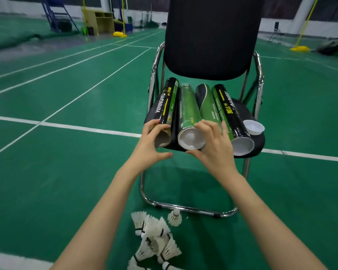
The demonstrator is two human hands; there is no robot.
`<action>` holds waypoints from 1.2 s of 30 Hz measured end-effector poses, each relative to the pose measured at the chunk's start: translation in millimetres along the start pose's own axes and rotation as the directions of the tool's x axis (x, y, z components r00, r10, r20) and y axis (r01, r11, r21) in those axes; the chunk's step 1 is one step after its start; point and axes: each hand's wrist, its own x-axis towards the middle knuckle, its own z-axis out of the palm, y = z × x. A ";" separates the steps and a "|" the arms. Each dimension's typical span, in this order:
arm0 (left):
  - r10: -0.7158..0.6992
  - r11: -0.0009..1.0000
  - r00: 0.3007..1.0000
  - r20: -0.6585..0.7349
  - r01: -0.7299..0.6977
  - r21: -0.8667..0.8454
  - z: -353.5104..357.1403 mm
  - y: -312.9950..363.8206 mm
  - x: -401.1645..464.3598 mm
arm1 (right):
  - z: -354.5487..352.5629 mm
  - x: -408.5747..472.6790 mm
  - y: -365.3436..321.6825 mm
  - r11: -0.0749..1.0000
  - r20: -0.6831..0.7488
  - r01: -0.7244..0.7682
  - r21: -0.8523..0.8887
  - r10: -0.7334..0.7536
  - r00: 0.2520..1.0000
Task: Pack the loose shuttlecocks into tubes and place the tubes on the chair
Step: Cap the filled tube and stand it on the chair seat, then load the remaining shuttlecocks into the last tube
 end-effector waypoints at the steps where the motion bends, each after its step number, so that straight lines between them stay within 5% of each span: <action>1: 0.006 1.000 1.000 -0.007 -0.006 -0.005 1.8 -0.1 -0.6 | 5.9 -2.4 2.5 0.997 -0.006 0.020 -0.078 -0.021 1.000; 9: 0.012 0.999 0.999 -0.030 -0.013 -0.030 8.3 2.4 -4.3 | 28.2 -12.4 9.7 0.937 -0.069 0.073 -0.341 -0.103 0.992; 20: 0.007 0.994 0.985 -0.171 -0.025 -0.102 18.7 9.2 -19.7 | 24.5 -13.0 11.7 0.936 -0.029 0.048 -0.350 -0.062 0.998; 26: 0.008 0.989 0.962 -0.273 -0.048 -0.139 3.6 32.6 -33.0 | 5.9 -13.5 3.9 0.984 0.064 -0.010 -0.176 0.021 0.998; 29: 0.048 0.994 0.929 -0.368 -0.081 -0.074 -9.0 45.6 -37.4 | -7.7 -6.1 -9.6 0.992 0.113 -0.102 0.073 0.093 0.989; 33: 0.105 0.993 0.933 -0.345 -0.118 -0.017 -26.2 75.3 -44.3 | -31.1 11.8 -43.1 0.781 0.255 -0.290 0.553 0.173 0.951; 36: 0.161 0.987 0.933 -0.323 -0.160 0.030 -39.9 105.3 -51.2 | -46.2 21.7 -63.4 0.648 0.316 -0.330 0.687 0.143 0.938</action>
